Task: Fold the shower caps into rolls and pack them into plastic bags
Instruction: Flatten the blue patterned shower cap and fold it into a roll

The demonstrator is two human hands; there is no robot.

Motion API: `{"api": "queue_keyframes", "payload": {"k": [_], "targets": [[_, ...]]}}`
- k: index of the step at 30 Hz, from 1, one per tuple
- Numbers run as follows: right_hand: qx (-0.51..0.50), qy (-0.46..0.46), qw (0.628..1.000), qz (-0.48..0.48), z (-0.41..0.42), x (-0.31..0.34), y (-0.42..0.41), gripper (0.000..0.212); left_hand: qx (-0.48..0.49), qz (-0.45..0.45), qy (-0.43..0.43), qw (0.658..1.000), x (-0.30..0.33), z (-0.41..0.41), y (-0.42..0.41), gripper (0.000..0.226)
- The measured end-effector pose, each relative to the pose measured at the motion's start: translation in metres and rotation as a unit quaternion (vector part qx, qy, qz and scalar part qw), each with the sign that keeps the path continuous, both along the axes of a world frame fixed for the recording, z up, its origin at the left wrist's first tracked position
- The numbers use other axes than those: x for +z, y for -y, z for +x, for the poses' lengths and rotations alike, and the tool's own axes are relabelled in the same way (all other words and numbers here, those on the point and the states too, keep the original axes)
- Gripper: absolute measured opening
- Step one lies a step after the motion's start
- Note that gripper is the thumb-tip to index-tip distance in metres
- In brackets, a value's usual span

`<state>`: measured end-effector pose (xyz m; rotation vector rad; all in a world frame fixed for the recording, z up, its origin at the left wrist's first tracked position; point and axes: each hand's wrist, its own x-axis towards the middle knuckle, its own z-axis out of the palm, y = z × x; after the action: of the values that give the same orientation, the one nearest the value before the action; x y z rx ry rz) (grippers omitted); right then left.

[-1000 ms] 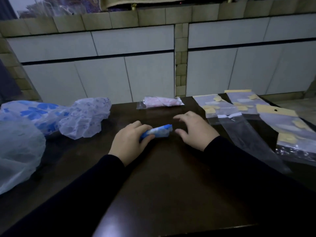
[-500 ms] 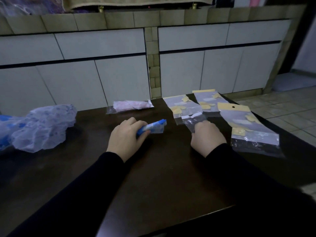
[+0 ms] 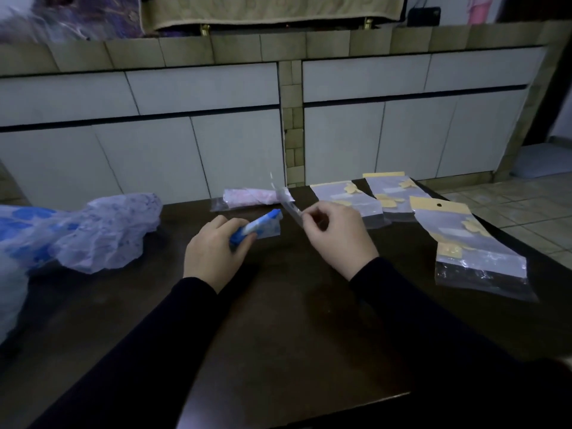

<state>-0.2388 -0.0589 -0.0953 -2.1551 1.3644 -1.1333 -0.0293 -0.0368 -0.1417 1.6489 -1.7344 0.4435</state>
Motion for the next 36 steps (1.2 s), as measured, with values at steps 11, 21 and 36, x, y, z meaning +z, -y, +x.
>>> {"api": "queue_keyframes", "payload": {"k": [11, 21, 36], "targets": [[0.010, 0.083, 0.981, 0.175, 0.065, -0.015, 0.028, 0.007, 0.094, -0.021, 0.010, 0.995, 0.006, 0.054, -0.023, 0.025], [0.354, -0.248, 0.901, -0.046, 0.059, -0.024, 0.016, 0.022, 0.026, -0.013, 0.099, 0.995, 0.007, 0.067, -0.036, 0.029], [0.311, -0.231, 0.918, 0.081, 0.095, -0.035, 0.014, 0.034, -0.016, 0.239, -0.126, 0.963, 0.045, 0.093, -0.068, 0.025]]}}
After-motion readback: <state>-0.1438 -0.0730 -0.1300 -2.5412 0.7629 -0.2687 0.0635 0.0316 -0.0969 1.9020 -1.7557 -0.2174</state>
